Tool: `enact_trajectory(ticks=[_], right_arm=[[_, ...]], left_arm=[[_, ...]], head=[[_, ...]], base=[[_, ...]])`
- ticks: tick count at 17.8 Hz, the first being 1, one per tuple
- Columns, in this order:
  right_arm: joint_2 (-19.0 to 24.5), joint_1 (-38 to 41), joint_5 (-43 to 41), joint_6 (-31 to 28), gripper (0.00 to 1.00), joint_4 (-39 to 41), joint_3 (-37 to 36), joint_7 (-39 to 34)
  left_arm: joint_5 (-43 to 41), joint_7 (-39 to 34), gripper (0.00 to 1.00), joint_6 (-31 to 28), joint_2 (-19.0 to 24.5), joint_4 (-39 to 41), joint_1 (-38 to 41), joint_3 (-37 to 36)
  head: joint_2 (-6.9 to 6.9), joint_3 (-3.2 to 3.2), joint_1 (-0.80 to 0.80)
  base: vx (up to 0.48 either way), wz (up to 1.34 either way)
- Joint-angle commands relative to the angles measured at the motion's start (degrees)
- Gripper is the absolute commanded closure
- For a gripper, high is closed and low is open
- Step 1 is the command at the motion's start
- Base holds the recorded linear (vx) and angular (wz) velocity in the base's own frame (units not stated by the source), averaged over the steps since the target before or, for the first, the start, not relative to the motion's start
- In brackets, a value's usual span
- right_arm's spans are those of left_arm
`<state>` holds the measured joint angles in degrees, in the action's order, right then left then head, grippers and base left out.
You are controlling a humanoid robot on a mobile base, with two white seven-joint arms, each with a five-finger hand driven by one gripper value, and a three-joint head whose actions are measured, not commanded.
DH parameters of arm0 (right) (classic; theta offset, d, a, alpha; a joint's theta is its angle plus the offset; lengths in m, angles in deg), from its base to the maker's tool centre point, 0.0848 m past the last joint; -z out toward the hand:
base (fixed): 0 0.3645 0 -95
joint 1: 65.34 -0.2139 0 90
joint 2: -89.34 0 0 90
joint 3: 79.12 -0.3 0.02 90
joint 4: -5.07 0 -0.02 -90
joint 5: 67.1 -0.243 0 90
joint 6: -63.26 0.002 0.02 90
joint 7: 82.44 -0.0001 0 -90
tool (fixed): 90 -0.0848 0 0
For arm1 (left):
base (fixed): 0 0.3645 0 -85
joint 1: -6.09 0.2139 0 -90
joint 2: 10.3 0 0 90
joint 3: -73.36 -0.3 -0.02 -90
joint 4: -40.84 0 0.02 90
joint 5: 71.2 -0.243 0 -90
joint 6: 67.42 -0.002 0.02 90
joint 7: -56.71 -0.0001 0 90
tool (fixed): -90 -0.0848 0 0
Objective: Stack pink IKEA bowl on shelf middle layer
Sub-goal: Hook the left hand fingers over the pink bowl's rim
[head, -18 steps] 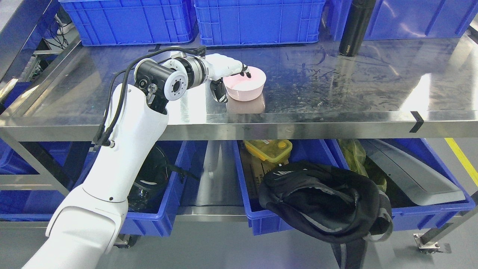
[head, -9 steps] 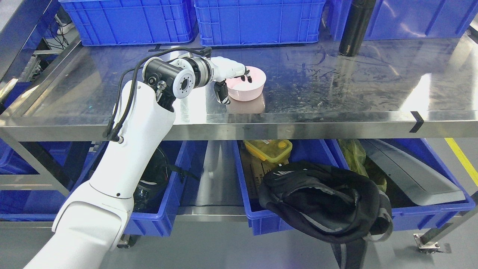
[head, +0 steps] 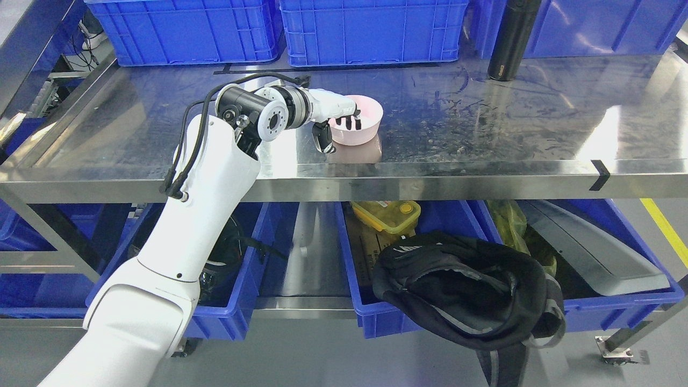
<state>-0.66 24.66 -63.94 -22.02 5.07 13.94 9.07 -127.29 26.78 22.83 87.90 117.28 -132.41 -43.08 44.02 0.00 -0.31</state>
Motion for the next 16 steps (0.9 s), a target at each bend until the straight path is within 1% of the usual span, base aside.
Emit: enact_trajectory(ticks=[1,4,8,10,13,16], right_arm=[[-1.0,1.32,-0.08,0.02,0.0,1.0,0.01,-0.01],[-1.0,1.32,0.0,0.02,0.0,1.0,0.01,-0.01],[-1.0,1.32,0.0,0.02,0.0,1.0,0.01,-0.01],[-1.0,1.32,0.0,0.02,0.0,1.0,0.01,-0.01],[-1.0,1.32,0.0,0.02,0.0,1.0,0.01,-0.01],[-1.0,1.32,0.0,0.02,0.0,1.0,0.01,-0.01]], left_arm=[[-0.07,-0.22,0.59,1.67,-2.04,-5.61,-0.89,0.69],[-0.07,0.13,0.82,3.79,-2.22,-5.61,-0.81,2.62],[-0.07,0.22,0.96,7.21,-2.04,-5.87,-0.63,4.9],[-0.07,0.22,0.99,9.58,-1.95,-5.78,-0.37,7.36],[0.1,0.22,1.0,12.75,-1.78,-4.56,-0.45,10.52],[0.19,0.22,1.0,19.5,-1.78,-0.96,-0.37,17.55]], head=[[0.0,0.0,0.0],[0.0,0.0,0.0],[0.0,0.0,0.0],[0.0,0.0,0.0],[0.0,0.0,0.0],[0.0,0.0,0.0]], base=[[0.0,0.0],[0.0,0.0],[0.0,0.0],[0.0,0.0],[0.0,0.0],[0.0,0.0]])
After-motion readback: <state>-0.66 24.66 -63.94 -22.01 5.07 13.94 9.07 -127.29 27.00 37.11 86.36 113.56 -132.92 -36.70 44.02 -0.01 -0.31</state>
